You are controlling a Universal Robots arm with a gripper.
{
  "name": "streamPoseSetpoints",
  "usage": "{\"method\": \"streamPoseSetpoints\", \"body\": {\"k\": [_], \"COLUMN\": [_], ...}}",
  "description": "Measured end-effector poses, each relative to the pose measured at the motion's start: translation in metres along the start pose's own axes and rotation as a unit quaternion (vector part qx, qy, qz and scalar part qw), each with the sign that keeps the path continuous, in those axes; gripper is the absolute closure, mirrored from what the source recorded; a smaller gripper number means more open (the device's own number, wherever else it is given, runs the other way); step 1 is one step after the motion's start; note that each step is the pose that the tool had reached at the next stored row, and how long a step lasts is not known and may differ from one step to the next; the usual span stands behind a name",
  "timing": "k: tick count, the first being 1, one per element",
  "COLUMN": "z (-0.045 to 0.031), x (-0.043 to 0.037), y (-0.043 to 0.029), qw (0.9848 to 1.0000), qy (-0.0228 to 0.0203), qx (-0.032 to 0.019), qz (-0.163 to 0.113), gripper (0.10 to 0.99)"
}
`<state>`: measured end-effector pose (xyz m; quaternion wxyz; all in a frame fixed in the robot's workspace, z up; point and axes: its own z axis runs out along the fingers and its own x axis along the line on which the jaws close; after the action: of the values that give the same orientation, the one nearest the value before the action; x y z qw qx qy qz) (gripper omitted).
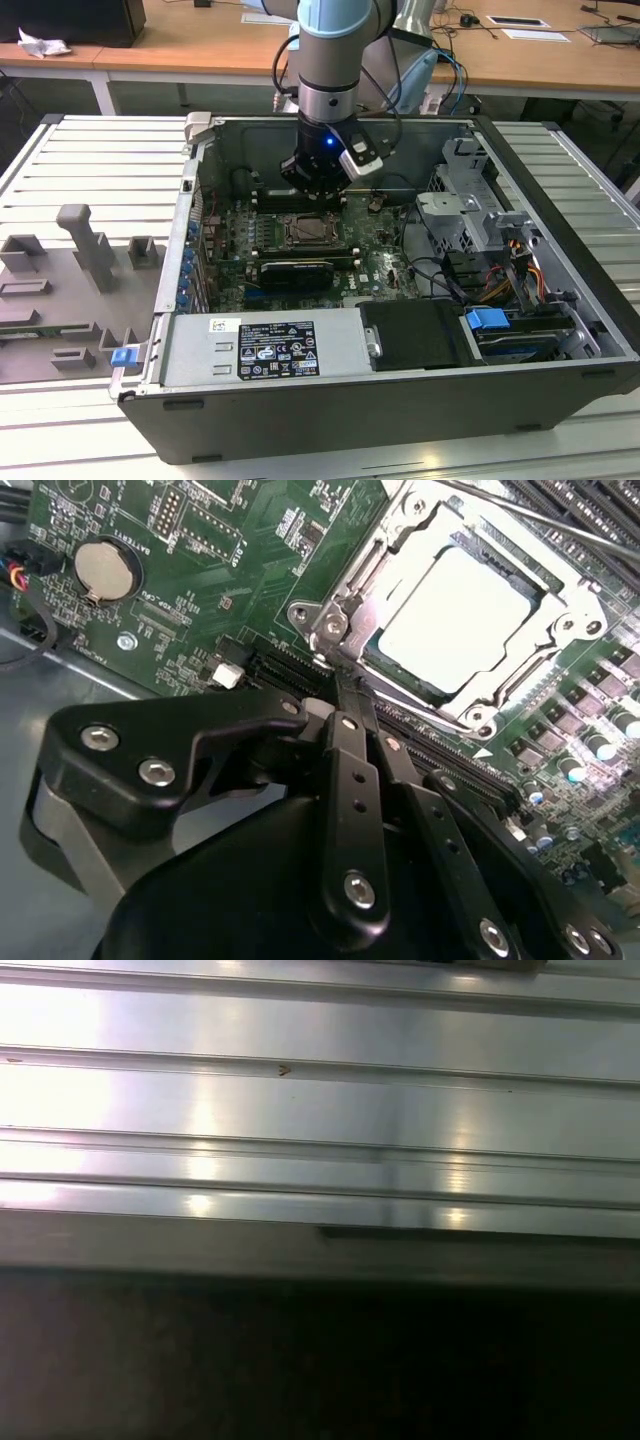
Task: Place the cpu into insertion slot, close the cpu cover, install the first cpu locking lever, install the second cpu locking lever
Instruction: 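Install the first cpu locking lever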
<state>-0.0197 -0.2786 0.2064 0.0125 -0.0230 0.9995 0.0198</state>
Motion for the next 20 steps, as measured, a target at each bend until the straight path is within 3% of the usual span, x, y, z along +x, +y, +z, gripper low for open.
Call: {"method": "streamPoseSetpoints", "body": {"k": [2, 7, 9, 13, 15, 17, 20], "z": [0.0001, 0.0032, 0.0045, 0.0050, 0.0018, -0.0060, -0.0077], "x": [0.0001, 0.0001, 0.0001, 0.0002, 0.0000, -0.0001, -0.0001], "y": [0.0000, -0.0002, -0.0003, 0.0003, 0.0007, 0.0008, 0.0004], "qw": [1.0000, 0.9999, 0.9999, 0.9999, 0.9999, 0.9999, 0.9999], "qy": [0.0002, 0.0007, 0.0009, 0.0009, 0.0005, 0.0007, 0.0008], "qx": [0.0019, 0.0132, 0.0150, 0.0150, 0.0142, 0.0147, 0.0147], "qz": [0.000, 0.000, 0.000, 0.000, 0.000, 0.000, 0.000], "gripper": [0.980, 0.980, 0.980, 0.980, 0.980, 0.980, 0.980]}}
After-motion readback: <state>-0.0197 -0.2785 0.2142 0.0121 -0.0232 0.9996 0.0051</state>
